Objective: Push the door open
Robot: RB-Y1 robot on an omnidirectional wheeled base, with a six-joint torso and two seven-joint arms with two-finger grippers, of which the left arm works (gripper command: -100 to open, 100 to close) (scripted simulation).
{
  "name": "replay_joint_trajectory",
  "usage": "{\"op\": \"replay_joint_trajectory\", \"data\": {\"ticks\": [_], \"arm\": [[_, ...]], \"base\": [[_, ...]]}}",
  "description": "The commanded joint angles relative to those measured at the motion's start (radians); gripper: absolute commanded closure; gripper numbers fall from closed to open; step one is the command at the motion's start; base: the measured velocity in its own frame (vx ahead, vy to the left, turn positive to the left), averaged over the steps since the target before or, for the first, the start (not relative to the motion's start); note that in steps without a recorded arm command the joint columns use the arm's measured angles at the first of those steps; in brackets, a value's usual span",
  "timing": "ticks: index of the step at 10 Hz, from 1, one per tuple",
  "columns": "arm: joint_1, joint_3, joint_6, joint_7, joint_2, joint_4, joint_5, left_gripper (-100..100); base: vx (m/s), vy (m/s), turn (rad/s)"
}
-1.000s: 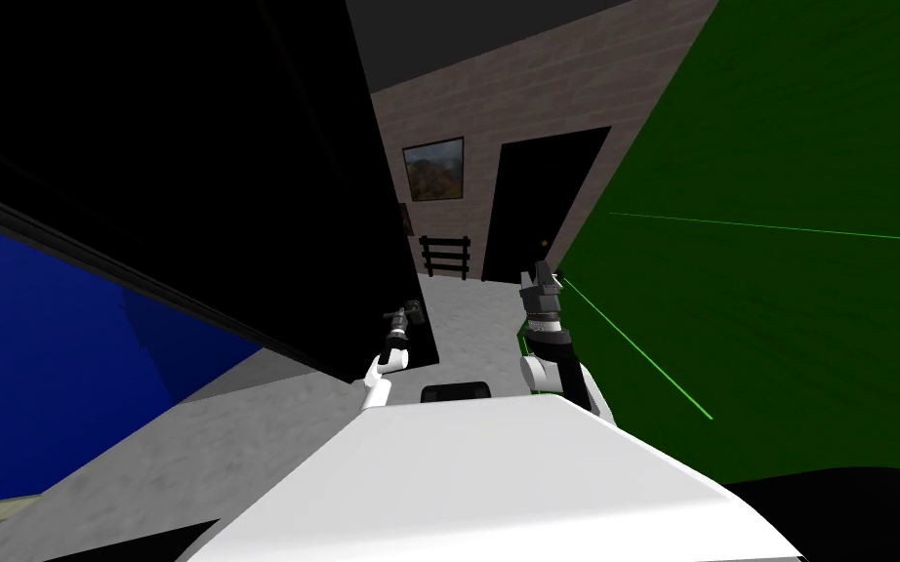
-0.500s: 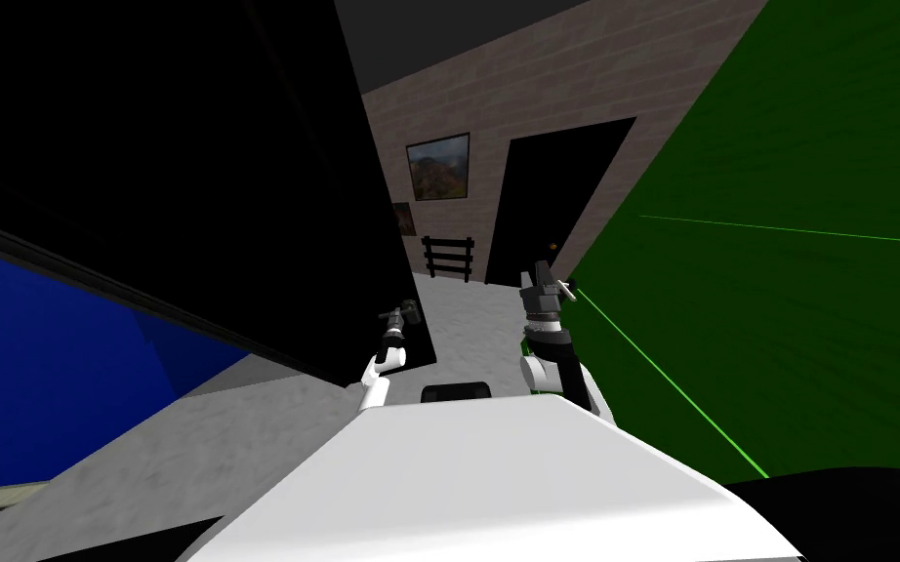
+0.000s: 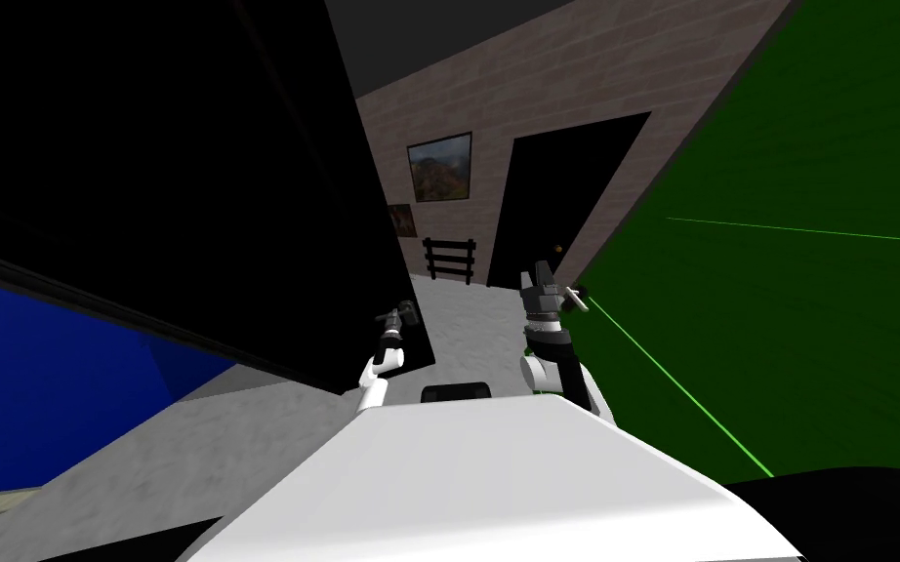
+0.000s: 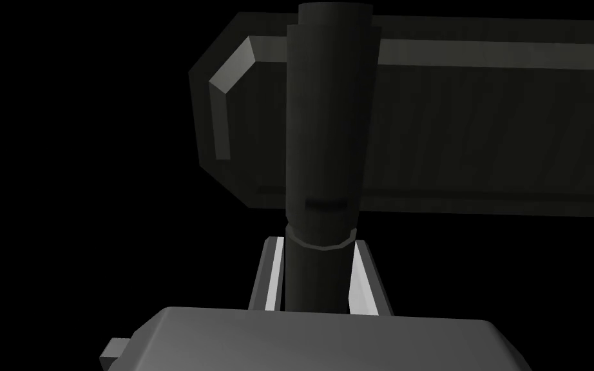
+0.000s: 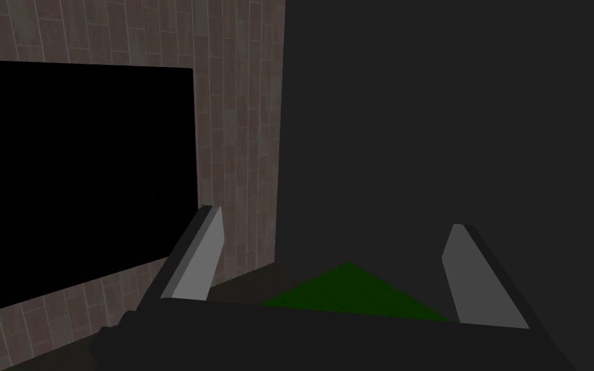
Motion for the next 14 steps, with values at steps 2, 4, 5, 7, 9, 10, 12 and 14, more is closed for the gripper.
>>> {"op": "replay_joint_trajectory", "data": {"ticks": [2,4,5,7,9,10,12,14], "arm": [[-0.006,0.027,-0.002,-0.006,0.01,-0.005,0.002,100],[-0.008,0.051,-0.003,-0.011,0.015,-0.002,0.005,100],[-0.01,0.063,-0.003,-0.013,0.017,-0.001,0.006,100],[-0.012,0.092,-0.004,-0.018,0.021,0.002,0.01,100],[-0.015,0.122,-0.005,-0.024,0.023,0.006,0.013,100],[-0.015,0.13,-0.006,-0.026,0.024,0.007,0.014,100],[-0.017,0.153,-0.007,-0.03,0.024,0.009,0.017,100],[-0.02,0.176,-0.007,-0.035,0.023,0.012,0.019,100]], "base": [[0.185,-0.046,0.05],[0.202,-0.026,0.045],[0.193,-0.065,0.068],[0.211,-0.06,0.088],[0.185,-0.054,0.08],[0.163,-0.032,0.045],[0.126,-0.04,0.049],[0.151,-0.047,0.077]]}}
